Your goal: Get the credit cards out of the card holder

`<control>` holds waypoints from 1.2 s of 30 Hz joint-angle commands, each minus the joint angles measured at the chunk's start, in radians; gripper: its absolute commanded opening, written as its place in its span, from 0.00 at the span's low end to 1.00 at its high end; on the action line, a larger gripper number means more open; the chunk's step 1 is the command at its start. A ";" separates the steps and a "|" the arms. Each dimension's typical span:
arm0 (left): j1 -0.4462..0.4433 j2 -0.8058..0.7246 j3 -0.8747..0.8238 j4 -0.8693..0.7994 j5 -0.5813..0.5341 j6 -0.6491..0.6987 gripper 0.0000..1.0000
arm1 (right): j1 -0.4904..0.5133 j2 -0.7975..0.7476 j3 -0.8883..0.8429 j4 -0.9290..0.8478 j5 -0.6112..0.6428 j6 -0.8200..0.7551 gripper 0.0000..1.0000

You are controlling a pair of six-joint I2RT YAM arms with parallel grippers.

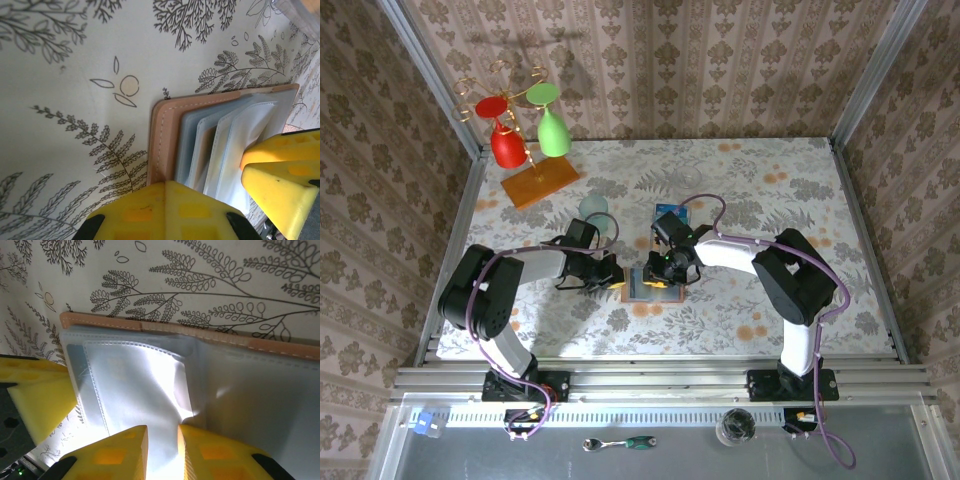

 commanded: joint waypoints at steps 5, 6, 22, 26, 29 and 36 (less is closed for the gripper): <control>0.007 -0.006 0.021 -0.072 -0.028 0.024 0.03 | 0.003 -0.036 -0.025 0.002 0.021 -0.001 0.21; 0.007 -0.014 0.024 -0.073 -0.026 0.020 0.03 | 0.003 -0.037 -0.030 0.008 0.018 0.001 0.21; -0.021 -0.088 0.056 -0.003 0.015 -0.088 0.16 | -0.046 -0.073 -0.154 0.184 -0.071 0.051 0.15; -0.052 -0.069 0.071 0.015 0.040 -0.109 0.20 | -0.052 -0.081 -0.174 0.216 -0.085 0.058 0.15; -0.061 -0.044 0.074 0.023 0.039 -0.114 0.22 | -0.060 -0.086 -0.195 0.245 -0.098 0.070 0.14; -0.070 0.006 0.070 0.052 0.058 -0.128 0.27 | -0.082 -0.085 -0.239 0.321 -0.143 0.093 0.14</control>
